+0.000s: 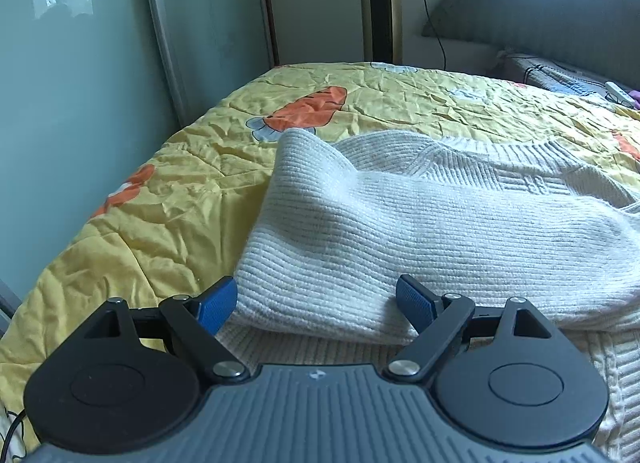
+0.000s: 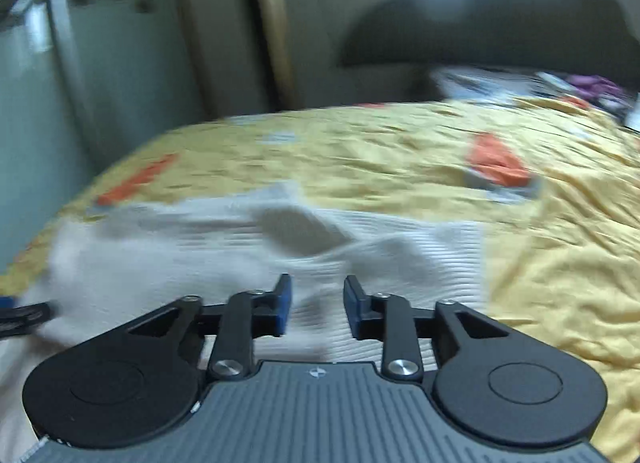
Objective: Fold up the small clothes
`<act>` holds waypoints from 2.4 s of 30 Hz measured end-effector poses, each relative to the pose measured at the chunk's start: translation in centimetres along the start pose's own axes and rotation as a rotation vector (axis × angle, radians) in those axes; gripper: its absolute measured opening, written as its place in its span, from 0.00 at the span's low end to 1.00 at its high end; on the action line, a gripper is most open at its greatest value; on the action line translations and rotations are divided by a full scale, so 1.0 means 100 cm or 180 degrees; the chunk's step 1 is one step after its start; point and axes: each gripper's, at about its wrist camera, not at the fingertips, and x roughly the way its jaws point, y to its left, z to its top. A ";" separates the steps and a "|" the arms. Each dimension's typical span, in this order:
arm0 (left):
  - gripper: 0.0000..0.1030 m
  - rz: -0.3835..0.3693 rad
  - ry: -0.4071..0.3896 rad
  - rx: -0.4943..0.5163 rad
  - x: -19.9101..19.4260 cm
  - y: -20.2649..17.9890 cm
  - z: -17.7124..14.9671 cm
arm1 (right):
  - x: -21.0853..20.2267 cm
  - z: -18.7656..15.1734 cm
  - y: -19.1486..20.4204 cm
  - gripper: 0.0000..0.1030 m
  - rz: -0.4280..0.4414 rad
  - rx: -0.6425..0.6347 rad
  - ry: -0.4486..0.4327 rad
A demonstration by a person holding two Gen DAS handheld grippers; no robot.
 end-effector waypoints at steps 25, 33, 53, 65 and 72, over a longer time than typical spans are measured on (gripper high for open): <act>0.85 -0.0227 0.0071 0.0036 -0.035 -0.010 -0.039 | -0.013 -0.039 0.024 0.80 0.0042 -0.0131 0.0258; 0.85 -0.0412 0.0059 -0.0132 -0.047 -0.002 -0.054 | -0.029 -0.049 0.026 0.91 0.0166 -0.0096 0.0251; 0.91 -0.0173 -0.0164 0.0054 -0.055 -0.017 -0.078 | -0.045 -0.094 0.054 1.00 0.0115 -0.0547 0.0303; 0.92 -0.0124 -0.0148 0.0018 -0.057 -0.017 -0.081 | -0.057 -0.109 0.064 1.00 -0.0070 -0.0744 0.0257; 0.98 -0.0150 -0.0112 -0.0066 -0.065 -0.011 -0.086 | -0.067 -0.115 0.063 1.00 -0.0079 -0.0720 0.0183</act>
